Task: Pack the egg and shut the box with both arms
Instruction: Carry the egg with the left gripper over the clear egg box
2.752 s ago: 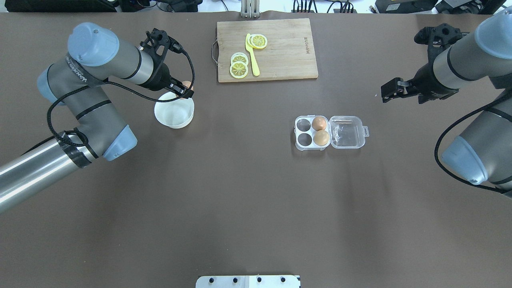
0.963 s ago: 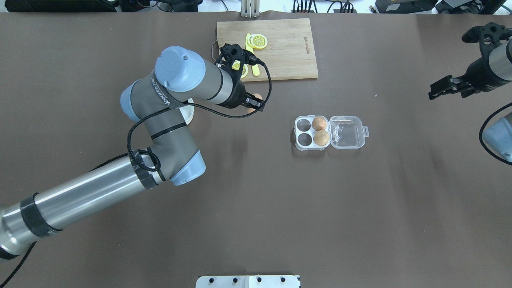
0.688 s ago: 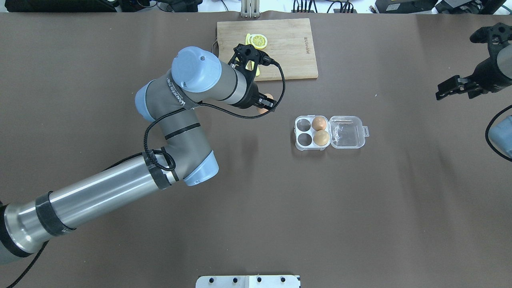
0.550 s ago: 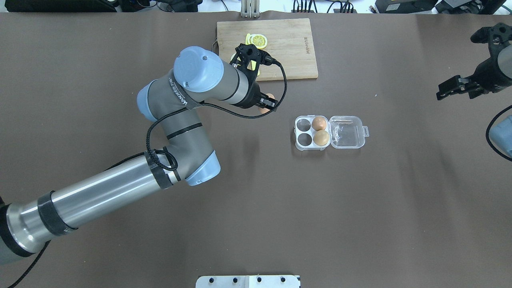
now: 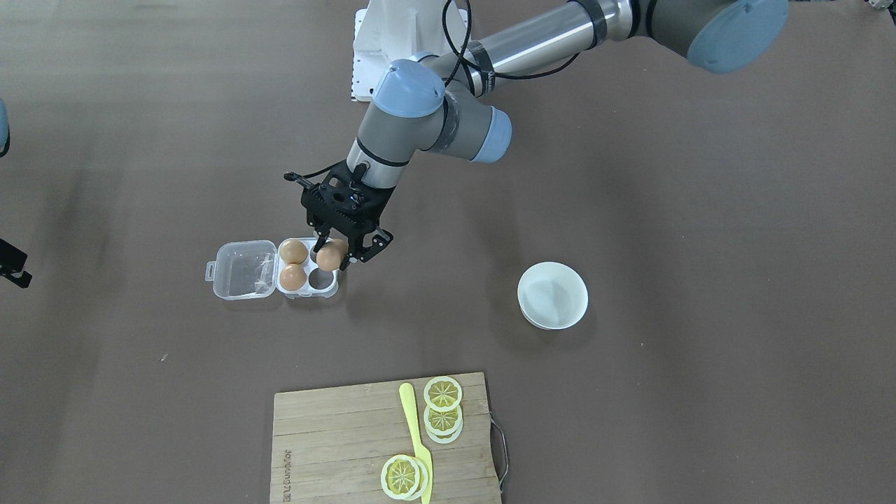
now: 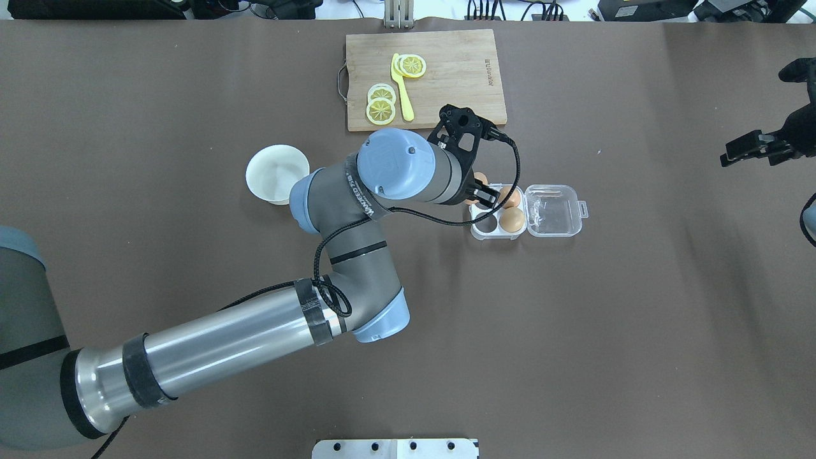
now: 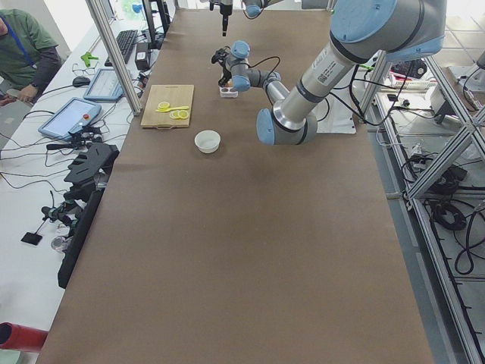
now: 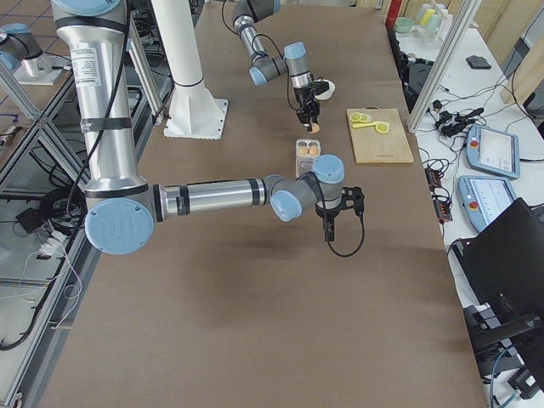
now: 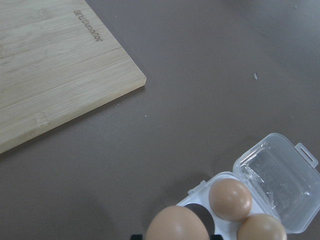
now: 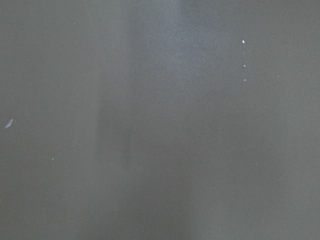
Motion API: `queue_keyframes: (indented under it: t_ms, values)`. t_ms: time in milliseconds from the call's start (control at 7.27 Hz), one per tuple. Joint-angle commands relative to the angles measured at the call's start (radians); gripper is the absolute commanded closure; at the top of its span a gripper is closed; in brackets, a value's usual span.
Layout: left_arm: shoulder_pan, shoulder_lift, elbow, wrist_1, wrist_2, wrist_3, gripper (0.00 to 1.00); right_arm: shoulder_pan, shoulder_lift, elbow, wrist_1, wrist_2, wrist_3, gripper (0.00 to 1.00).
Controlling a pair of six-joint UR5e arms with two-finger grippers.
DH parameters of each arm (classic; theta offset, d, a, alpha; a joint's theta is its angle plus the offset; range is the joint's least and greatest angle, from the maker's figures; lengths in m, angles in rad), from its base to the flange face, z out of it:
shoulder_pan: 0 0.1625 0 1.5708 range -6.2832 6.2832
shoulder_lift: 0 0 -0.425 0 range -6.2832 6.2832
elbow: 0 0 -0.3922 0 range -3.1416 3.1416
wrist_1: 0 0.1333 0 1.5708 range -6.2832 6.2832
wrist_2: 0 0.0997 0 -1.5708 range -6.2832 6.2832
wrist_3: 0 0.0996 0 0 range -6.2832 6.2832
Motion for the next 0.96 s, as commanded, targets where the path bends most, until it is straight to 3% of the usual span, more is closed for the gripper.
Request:
queue_keyframes:
  t_ms: [0,826]
  values:
    - [0.020,-0.017,0.025,0.000,0.020,0.002,1.00,0.009,-0.007,-0.044,0.054,0.017,0.003,0.01]
    - [0.052,-0.045,0.073,0.000,0.055,0.012,1.00,0.014,-0.011,-0.044,0.054,0.019,0.006,0.01]
